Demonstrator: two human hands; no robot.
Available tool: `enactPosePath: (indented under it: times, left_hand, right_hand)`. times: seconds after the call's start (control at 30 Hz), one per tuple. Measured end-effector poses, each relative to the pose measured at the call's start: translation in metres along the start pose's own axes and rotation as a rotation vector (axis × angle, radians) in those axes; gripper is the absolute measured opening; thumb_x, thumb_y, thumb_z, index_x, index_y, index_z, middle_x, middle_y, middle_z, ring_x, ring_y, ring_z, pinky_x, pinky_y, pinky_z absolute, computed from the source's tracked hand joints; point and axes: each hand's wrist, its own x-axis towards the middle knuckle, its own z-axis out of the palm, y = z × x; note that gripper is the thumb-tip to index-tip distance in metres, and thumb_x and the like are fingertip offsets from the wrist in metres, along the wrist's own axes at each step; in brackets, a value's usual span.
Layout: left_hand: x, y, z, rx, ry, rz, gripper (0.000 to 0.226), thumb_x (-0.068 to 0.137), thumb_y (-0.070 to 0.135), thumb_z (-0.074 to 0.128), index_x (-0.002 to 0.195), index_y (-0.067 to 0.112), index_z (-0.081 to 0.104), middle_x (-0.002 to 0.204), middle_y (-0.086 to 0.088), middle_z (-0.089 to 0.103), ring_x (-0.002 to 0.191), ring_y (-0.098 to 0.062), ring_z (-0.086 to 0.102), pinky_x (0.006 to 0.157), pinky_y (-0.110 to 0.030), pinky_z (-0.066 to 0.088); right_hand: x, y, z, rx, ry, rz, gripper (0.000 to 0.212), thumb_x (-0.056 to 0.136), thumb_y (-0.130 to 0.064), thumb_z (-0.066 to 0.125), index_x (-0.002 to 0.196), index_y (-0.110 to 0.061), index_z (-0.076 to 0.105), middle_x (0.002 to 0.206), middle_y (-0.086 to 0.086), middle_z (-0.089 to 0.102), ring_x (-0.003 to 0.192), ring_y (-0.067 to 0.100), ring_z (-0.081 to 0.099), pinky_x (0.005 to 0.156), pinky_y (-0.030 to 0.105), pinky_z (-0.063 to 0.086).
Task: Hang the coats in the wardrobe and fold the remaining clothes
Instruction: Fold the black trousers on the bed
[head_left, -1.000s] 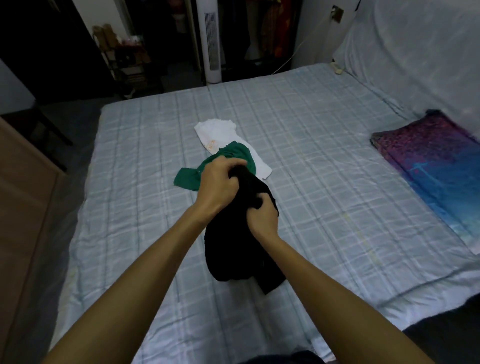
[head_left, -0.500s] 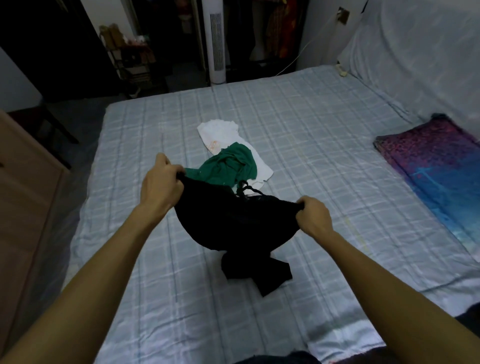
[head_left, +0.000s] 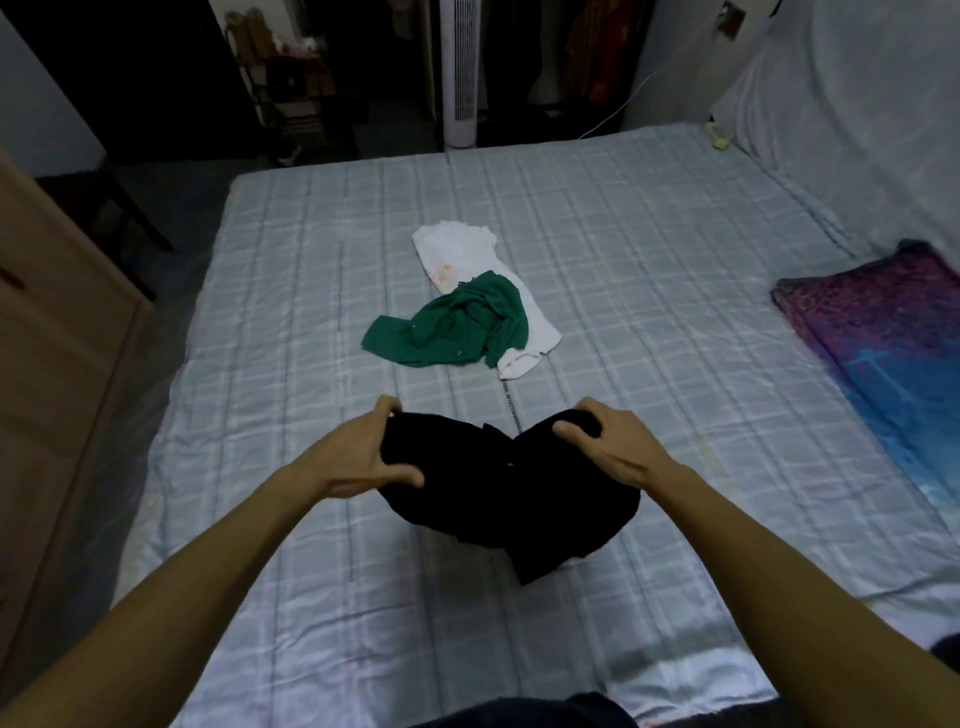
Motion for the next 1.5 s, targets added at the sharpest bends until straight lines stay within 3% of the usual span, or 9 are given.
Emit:
enactPosePath:
  times: [0.1, 0.23, 0.37, 0.63, 0.73, 0.87, 0.97, 1.2, 1.5]
  left_hand:
    - [0.004, -0.012, 0.013, 0.272, -0.111, 0.093, 0.113, 0.046, 0.071, 0.076, 0.131, 0.025, 0.018, 0.111, 0.000, 0.048, 0.097, -0.018, 0.051, 0.083, -0.035, 0.047]
    - [0.009, -0.023, 0.025, 0.415, -0.066, 0.123, 0.108, 0.064, 0.035, 0.083, 0.136, 0.034, 0.002, 0.109, -0.006, 0.047, 0.091, -0.021, 0.049, 0.079, -0.035, 0.047]
    - [0.014, -0.022, 0.026, 0.486, -0.124, 0.094, 0.120, 0.065, 0.024, 0.083, 0.145, 0.030, -0.005, 0.111, -0.004, 0.039, 0.094, -0.021, 0.046, 0.079, -0.032, 0.044]
    - [0.029, -0.024, 0.035, 0.179, 0.090, 0.103, 0.040, 0.075, 0.000, 0.052, 0.108, 0.018, 0.041, 0.090, -0.005, 0.056, 0.077, -0.024, 0.054, 0.062, -0.035, 0.044]
    - [0.035, -0.026, 0.034, 0.089, 0.138, 0.112, 0.031, 0.074, -0.004, 0.054, 0.095, 0.018, 0.048, 0.085, -0.003, 0.055, 0.076, -0.020, 0.053, 0.066, -0.034, 0.042]
    - [0.042, -0.033, 0.030, 0.089, 0.191, 0.135, 0.049, 0.071, -0.010, 0.056, 0.111, 0.017, 0.062, 0.093, -0.002, 0.056, 0.085, -0.022, 0.053, 0.075, -0.036, 0.045]
    - [0.051, -0.035, 0.031, 0.129, 0.199, 0.155, 0.062, 0.067, -0.014, 0.056, 0.122, 0.015, 0.062, 0.107, -0.007, 0.064, 0.096, -0.028, 0.058, 0.086, -0.039, 0.046]
    - [0.093, -0.002, 0.025, -0.092, 0.178, 0.052, 0.063, 0.074, -0.013, 0.052, 0.130, 0.016, 0.057, 0.124, -0.005, 0.062, 0.115, -0.021, 0.057, 0.096, -0.025, 0.040]
    - [0.192, 0.025, -0.077, -0.141, 0.364, -0.033, 0.052, 0.079, -0.004, 0.050, 0.120, 0.025, 0.063, 0.117, 0.000, 0.066, 0.104, -0.020, 0.062, 0.082, -0.023, 0.045]
  right_hand:
    - [-0.001, 0.003, 0.003, -0.019, -0.123, 0.009, 0.089, 0.058, -0.089, 0.051, 0.125, -0.033, 0.036, 0.118, 0.003, 0.056, 0.101, 0.020, 0.057, 0.084, 0.035, 0.047]
    - [-0.010, 0.010, 0.009, -0.144, -0.282, 0.008, 0.126, 0.046, -0.079, 0.072, 0.143, -0.040, 0.002, 0.146, 0.007, 0.022, 0.123, 0.030, 0.046, 0.099, 0.042, 0.043]
    - [-0.016, 0.016, 0.028, -0.465, -0.339, -0.048, 0.138, 0.053, -0.056, 0.084, 0.146, -0.031, -0.015, 0.144, 0.013, 0.016, 0.104, 0.034, 0.057, 0.081, 0.041, 0.052]
    - [-0.026, 0.039, 0.041, -0.582, -0.420, -0.081, 0.144, 0.049, -0.047, 0.088, 0.144, -0.033, -0.019, 0.134, 0.010, 0.024, 0.098, 0.033, 0.058, 0.075, 0.042, 0.053]
    - [-0.030, 0.045, 0.047, -0.583, -0.365, -0.115, 0.126, 0.061, -0.040, 0.082, 0.147, -0.029, -0.011, 0.129, 0.010, 0.028, 0.087, 0.032, 0.060, 0.068, 0.040, 0.052]
    - [-0.024, 0.049, 0.048, -0.409, -0.131, -0.131, 0.074, 0.086, -0.046, 0.059, 0.145, -0.018, 0.023, 0.130, 0.008, 0.047, 0.090, 0.026, 0.061, 0.067, 0.033, 0.048]
    - [-0.006, 0.051, 0.038, -0.306, -0.002, -0.021, 0.046, 0.096, -0.049, 0.042, 0.123, -0.013, 0.050, 0.102, 0.010, 0.067, 0.085, 0.027, 0.063, 0.066, 0.033, 0.045]
    - [0.029, 0.065, 0.002, -0.258, -0.303, -0.006, 0.042, 0.082, -0.045, 0.069, 0.105, -0.011, 0.061, 0.099, 0.006, 0.062, 0.094, 0.022, 0.059, 0.080, 0.034, 0.046]
    - [0.146, 0.028, -0.098, -0.226, 0.180, 0.042, 0.017, 0.090, -0.030, 0.059, 0.092, -0.015, 0.065, 0.088, 0.007, 0.055, 0.080, 0.028, 0.059, 0.065, 0.033, 0.045]
